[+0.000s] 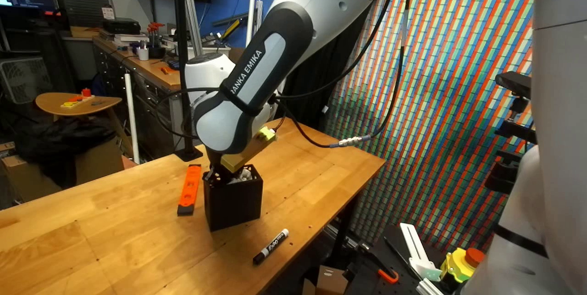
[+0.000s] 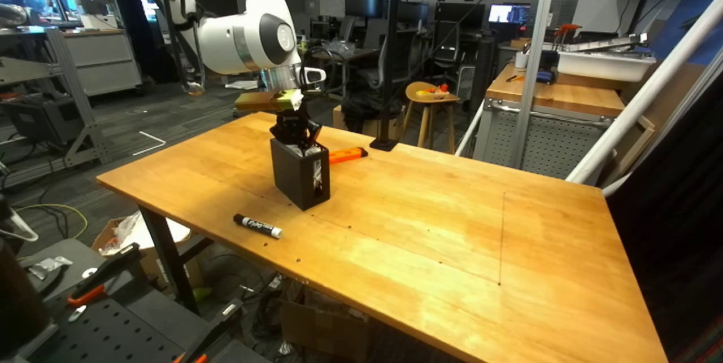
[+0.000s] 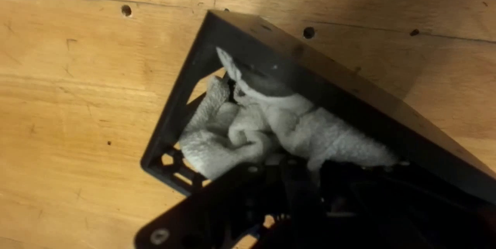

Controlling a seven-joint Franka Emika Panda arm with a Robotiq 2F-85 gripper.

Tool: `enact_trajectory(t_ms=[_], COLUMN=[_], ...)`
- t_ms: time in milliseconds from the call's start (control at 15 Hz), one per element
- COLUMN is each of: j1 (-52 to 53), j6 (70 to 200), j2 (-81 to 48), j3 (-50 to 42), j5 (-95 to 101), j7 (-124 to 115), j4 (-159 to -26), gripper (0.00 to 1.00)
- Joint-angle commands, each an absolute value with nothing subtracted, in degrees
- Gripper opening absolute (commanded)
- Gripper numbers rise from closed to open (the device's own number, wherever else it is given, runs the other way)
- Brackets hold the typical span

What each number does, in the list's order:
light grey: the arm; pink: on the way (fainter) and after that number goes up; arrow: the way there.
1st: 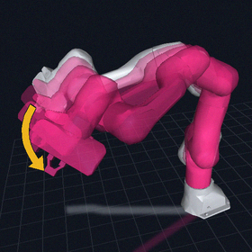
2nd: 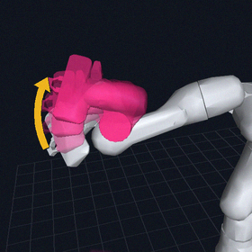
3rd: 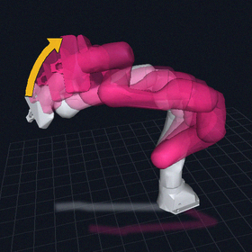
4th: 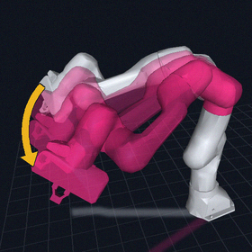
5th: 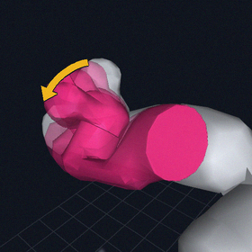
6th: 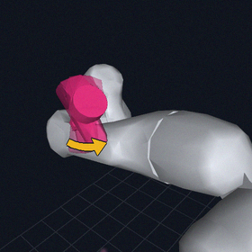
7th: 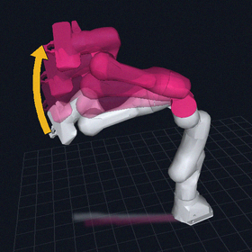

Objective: Put the towel in the box

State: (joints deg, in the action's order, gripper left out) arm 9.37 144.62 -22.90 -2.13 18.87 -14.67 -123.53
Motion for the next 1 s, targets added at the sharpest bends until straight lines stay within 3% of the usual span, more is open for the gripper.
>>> enact_trajectory(t_ms=[0,933], j1=[11.8,7.2], j6=[144.0,148.9], j2=[-22.5,-28.1], j3=[-3.8,0.5], j5=[19.5,-0.4], j7=[-21.6,-19.5], j4=[-125.6,-125.9], gripper=[0.05,0.05])
